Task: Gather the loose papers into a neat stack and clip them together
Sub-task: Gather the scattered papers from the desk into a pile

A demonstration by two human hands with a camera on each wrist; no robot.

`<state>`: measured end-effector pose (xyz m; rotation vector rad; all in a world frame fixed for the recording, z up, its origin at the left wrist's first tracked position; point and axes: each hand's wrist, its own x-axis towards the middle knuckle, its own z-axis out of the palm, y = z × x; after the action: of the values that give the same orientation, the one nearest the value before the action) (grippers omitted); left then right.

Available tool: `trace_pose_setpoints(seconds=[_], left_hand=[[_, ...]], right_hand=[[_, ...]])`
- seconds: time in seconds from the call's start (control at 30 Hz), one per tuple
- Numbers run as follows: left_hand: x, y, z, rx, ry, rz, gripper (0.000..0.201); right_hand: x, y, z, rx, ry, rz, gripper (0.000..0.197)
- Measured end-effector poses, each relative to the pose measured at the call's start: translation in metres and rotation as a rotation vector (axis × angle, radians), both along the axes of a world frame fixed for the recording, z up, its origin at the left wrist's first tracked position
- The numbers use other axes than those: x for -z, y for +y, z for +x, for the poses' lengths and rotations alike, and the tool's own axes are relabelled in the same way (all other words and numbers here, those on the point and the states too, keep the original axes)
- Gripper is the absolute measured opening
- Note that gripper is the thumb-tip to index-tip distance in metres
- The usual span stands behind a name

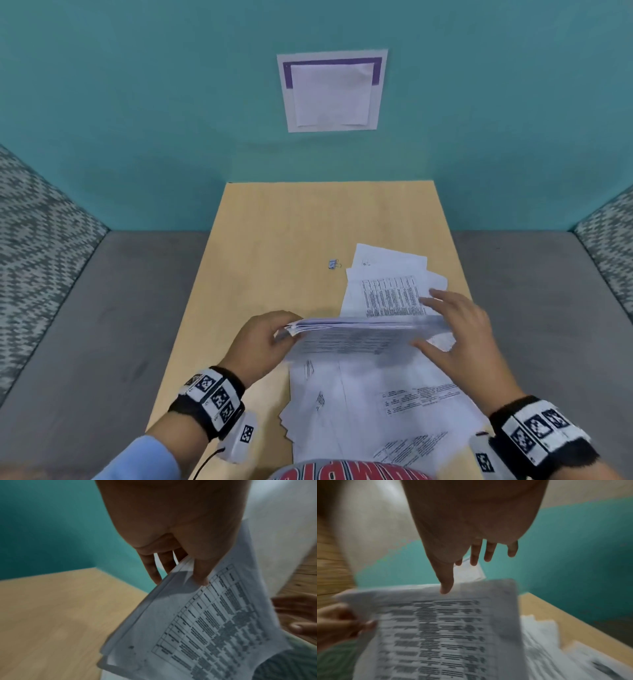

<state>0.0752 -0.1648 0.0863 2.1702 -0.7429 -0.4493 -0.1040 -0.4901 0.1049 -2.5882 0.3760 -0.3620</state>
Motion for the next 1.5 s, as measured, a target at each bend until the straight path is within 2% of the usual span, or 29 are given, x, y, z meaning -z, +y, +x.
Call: trace_pose_setpoints(seconds=[0.03, 0.07, 0.1, 0.2, 0.23, 0.3, 0.37, 0.43, 0.53, 0.6, 0.67, 0.73, 0.77, 0.87, 0.9, 0.97, 1.0, 1.1, 1.13, 1.2, 1.3, 1.37, 1.4, 1.43, 1.5], left_hand=[[-0.010, -0.004, -0.003, 0.058, -0.075, 0.015, 0.009], [-0.022, -0.010, -0.006, 0.117, -0.148, 0.034, 0.013], [-0.034, -0.016, -0.010, 0.167, -0.222, 0.049, 0.016], [-0.072, -0.028, -0.017, 0.193, -0.331, 0.055, 0.014], [-0.083, -0.027, -0.017, 0.157, -0.317, 0.041, 0.014], [-0.104, -0.018, -0.015, 0.031, -0.178, -0.040, 0.016], [-0.119, -0.005, -0.015, -0.100, -0.041, -0.203, 0.021], [-0.126, 0.000, -0.023, -0.154, 0.027, -0.359, 0.031], [-0.102, -0.008, -0.035, -0.102, 0.242, -0.491, 0.044], [-0.062, -0.016, -0.039, -0.088, 0.318, -0.424, 0.048], [-0.026, -0.022, -0.040, -0.145, 0.355, -0.355, 0.043], [-0.002, -0.029, -0.037, -0.230, 0.390, -0.329, 0.035], [0.003, -0.030, -0.035, -0.261, 0.398, -0.332, 0.032], [0.004, -0.036, -0.026, -0.256, 0.415, -0.354, 0.034], [0.004, -0.038, -0.023, -0.250, 0.435, -0.350, 0.036], [0.009, -0.041, -0.014, -0.260, 0.484, -0.321, 0.033], [0.013, -0.041, -0.010, -0.262, 0.499, -0.291, 0.028], [0.027, -0.040, 0.001, -0.235, 0.502, -0.205, 0.022], [0.027, -0.039, 0.005, -0.243, 0.491, -0.181, 0.019], [0.031, -0.033, 0.013, -0.260, 0.465, -0.173, 0.008], [0.033, -0.013, 0.028, -0.367, 0.430, -0.173, 0.009], [0.038, 0.006, 0.040, -0.433, 0.422, -0.146, 0.043], [0.037, 0.013, 0.045, -0.461, 0.427, -0.147, 0.040], [0.036, 0.021, 0.049, -0.493, 0.409, -0.139, 0.029], [0.034, 0.033, 0.052, -0.552, 0.406, -0.141, 0.017]], right_hand=[[-0.007, 0.011, 0.008, -0.092, 0.056, -0.036, 0.081], [-0.012, 0.023, 0.017, -0.166, 0.117, -0.037, 0.085], [-0.014, 0.035, 0.026, -0.216, 0.182, 0.006, 0.077], [-0.030, 0.056, 0.040, -0.210, 0.170, 0.207, 0.010], [-0.035, 0.056, 0.041, -0.178, 0.139, 0.298, 0.009], [-0.051, 0.057, 0.038, -0.097, 0.061, 0.515, 0.018], [-0.063, 0.054, 0.029, -0.030, -0.060, 0.723, 0.015], [-0.066, 0.049, 0.020, 0.035, -0.154, 0.874, 0.006], [-0.054, 0.042, 0.013, 0.058, -0.147, 0.976, 0.020], [-0.030, 0.044, 0.012, 0.036, -0.037, 0.914, 0.017], [0.003, 0.046, 0.009, 0.058, 0.104, 0.878, 0.016], [0.027, 0.047, 0.013, 0.126, 0.202, 0.948, 0.043], [0.039, 0.046, 0.015, 0.173, 0.249, 0.977, 0.050], [0.045, 0.043, 0.021, 0.189, 0.255, 1.051, 0.022], [0.051, 0.039, 0.026, 0.191, 0.261, 1.066, 0.025], [0.058, 0.034, 0.032, 0.236, 0.269, 1.073, 0.068], [0.056, 0.033, 0.034, 0.236, 0.270, 1.107, 0.070], [0.047, 0.028, 0.045, 0.177, 0.325, 1.170, 0.034], [0.042, 0.024, 0.050, 0.153, 0.363, 1.165, 0.032], [0.057, 0.002, 0.064, 0.182, 0.382, 1.084, 0.042], [0.097, -0.046, 0.087, 0.528, 0.425, 0.781, 0.069], [0.121, -0.071, 0.101, 0.729, 0.533, 0.544, 0.094], [0.131, -0.080, 0.109, 0.774, 0.597, 0.439, 0.102], [0.138, -0.085, 0.117, 0.790, 0.666, 0.357, 0.106], [0.147, -0.088, 0.134, 0.785, 0.788, 0.298, 0.117]])
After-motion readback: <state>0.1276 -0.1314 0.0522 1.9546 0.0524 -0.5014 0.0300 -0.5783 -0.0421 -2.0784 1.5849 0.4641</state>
